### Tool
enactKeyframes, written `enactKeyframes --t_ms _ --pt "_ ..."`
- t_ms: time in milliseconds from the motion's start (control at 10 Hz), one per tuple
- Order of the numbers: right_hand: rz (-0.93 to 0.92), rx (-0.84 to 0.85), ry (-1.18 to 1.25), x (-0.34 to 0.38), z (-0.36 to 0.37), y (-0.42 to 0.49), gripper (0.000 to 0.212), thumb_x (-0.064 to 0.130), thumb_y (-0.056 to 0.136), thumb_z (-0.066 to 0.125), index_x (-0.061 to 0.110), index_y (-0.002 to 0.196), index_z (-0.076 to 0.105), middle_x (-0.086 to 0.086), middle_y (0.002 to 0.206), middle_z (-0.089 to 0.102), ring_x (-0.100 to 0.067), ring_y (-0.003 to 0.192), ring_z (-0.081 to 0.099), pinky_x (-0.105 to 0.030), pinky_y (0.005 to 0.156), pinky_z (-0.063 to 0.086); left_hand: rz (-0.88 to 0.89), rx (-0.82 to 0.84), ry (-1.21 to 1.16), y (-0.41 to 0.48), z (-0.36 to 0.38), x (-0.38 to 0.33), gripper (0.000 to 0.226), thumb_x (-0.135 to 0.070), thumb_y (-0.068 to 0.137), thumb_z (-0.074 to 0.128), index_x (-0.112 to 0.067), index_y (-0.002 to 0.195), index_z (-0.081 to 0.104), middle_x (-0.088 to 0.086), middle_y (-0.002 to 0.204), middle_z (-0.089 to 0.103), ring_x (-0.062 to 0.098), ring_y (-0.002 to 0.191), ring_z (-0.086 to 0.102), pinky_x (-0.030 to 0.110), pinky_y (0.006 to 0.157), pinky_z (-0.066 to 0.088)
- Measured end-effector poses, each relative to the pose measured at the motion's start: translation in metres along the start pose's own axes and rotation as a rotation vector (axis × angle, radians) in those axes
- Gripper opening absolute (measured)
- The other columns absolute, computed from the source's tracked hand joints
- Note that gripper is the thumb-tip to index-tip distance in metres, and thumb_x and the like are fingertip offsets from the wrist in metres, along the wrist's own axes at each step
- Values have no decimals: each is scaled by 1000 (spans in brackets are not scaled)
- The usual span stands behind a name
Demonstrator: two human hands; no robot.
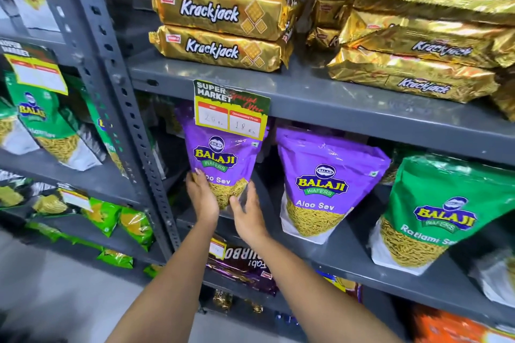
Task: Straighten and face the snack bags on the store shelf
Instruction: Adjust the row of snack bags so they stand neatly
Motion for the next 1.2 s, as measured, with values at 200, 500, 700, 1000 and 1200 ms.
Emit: enactKeyframes --t_ms 200,500,700,1000,1200 --pt "-216 -455 101 -37 -70 -74 43 11 89 54 46 113 56 3 107 67 -18 86 66 -28 76 54 522 -225 -16 -79 -17 -3 40 -32 92 44 -6 119 58 14 118 59 26 102 57 19 86 40" --pt "-124 -494 74 -76 -148 -62 95 17 70 82 14 147 26 -5 144 44 -17 133 46 -42 113 37 202 751 263 -120 71 53 92 -69 73 56 -34 150 21 -10 158 29 6 145 29 30 119 29" --pt "-97 -526 19 -79 -152 -53 85 25 74 75 21 144 27 -1 137 50 -23 129 50 -53 105 42 265 728 300 -119 78 56 80 -62 78 60 -33 147 32 -8 147 47 6 131 49 41 107 46" --pt "-64 -446 -46 -75 -163 -47 84 23 78 75 19 145 26 -1 141 48 -19 131 47 -48 106 43 259 689 306 -126 84 54 71 -43 87 62 -30 149 29 -4 147 46 14 133 49 49 108 43" --pt "-36 -369 -26 -75 -178 -80 92 32 83 70 23 152 11 2 158 29 -7 143 29 -23 112 29 292 552 422 -150 76 55 79 -48 93 51 -26 155 7 -6 165 9 8 151 8 30 121 12"
Point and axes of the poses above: each hand's wrist, its own y-axis towards the middle knuckle, its own z-axis out of the palm, x = y × z, the point moved 3 cm from there along y, towards the middle knuckle
